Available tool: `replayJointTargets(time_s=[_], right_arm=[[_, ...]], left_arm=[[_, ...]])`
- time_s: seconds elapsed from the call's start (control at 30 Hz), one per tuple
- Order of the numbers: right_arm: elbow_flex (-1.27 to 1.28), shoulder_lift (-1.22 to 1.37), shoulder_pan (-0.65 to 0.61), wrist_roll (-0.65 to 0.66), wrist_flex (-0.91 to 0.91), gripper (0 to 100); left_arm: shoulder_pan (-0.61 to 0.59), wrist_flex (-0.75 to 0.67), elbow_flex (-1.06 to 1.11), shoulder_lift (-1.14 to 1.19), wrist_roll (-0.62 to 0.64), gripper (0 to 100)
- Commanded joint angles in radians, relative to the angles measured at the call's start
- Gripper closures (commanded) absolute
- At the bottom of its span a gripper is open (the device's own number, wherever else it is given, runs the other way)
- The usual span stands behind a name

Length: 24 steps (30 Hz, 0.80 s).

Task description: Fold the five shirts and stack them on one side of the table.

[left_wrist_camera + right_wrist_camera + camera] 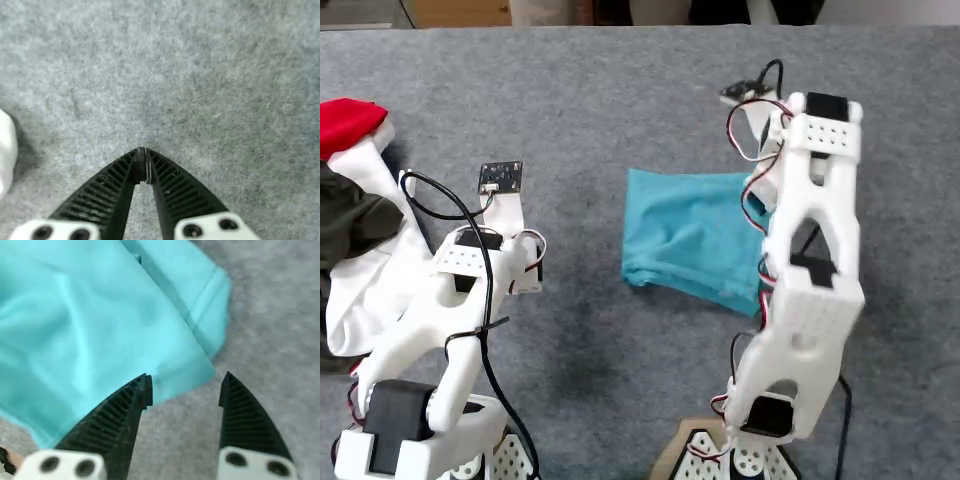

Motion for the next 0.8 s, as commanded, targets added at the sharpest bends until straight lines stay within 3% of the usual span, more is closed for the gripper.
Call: replayJointTargets(time_s=[0.0, 0.23, 0.77], right_arm=[[-0.17, 0.11, -0.015, -0.006, 0.048, 77.5], [-0.384, 0.196, -0.008, -0.032, 0.109, 99.7], [-0.587, 0.206, -0.051, -0.002, 0.104, 99.4]], left_arm=[[-0.002, -0.011, -0.003, -0.038, -0.011, 98], [-0.002, -0.011, -0.005, -0.038, -0.011, 98], [-0.002, -0.011, -0.002, -0.038, -0.011, 98]])
